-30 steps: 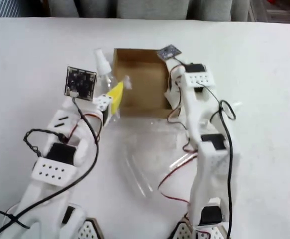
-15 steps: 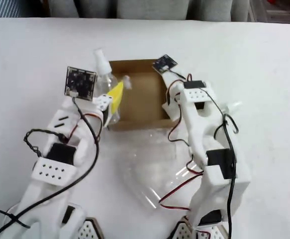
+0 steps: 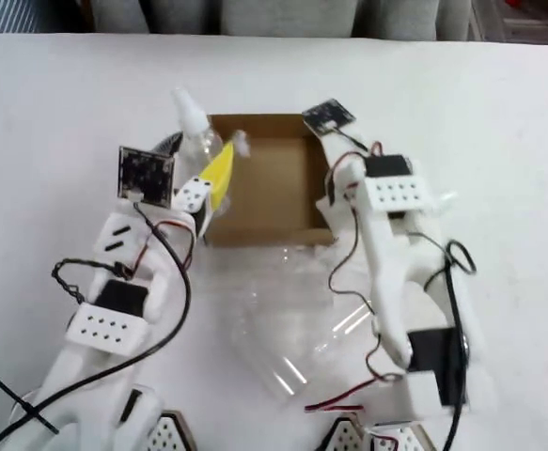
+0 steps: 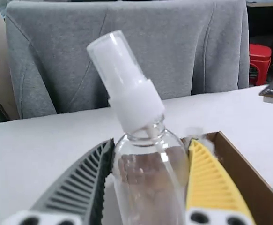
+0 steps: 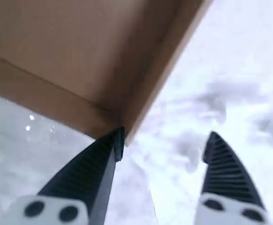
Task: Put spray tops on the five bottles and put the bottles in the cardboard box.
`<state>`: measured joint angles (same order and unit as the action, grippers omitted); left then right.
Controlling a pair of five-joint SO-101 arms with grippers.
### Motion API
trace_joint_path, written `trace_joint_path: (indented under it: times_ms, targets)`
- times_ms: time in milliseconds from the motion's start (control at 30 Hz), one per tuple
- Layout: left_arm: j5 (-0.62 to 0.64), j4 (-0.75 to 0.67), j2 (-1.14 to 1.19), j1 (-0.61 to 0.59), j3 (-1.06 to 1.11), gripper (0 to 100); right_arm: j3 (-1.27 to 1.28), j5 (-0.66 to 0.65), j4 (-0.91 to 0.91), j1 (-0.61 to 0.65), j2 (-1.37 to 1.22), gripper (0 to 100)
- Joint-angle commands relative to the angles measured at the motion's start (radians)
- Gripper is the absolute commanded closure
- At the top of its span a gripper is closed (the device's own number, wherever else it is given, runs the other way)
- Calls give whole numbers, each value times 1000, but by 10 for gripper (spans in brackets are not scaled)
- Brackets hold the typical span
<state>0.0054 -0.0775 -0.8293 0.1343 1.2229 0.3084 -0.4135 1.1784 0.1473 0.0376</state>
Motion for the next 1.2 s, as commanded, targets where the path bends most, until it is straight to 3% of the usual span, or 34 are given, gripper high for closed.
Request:
trace_joint_path:
  times_ms: [0,67,200,367,667,1033,1167]
  targets:
    - [0,-84,1,-4,-11,880,69,38,8,-54,116,910]
    - [0,-100,1,-4,-14,880,133,55,5,-77,151,979]
    - [0,-164,47,-5,-55,880,273,55,-47,-131,186,973]
    - [0,-164,314,-13,-264,880,414,49,-194,-225,194,981]
    - [0,-184,713,-13,-563,880,474,35,-243,-332,183,981]
    - [0,-698,1076,-25,-605,880,488,17,-294,-326,182,981]
    - [0,-707,1181,-45,-680,880,488,17,-297,-326,182,981]
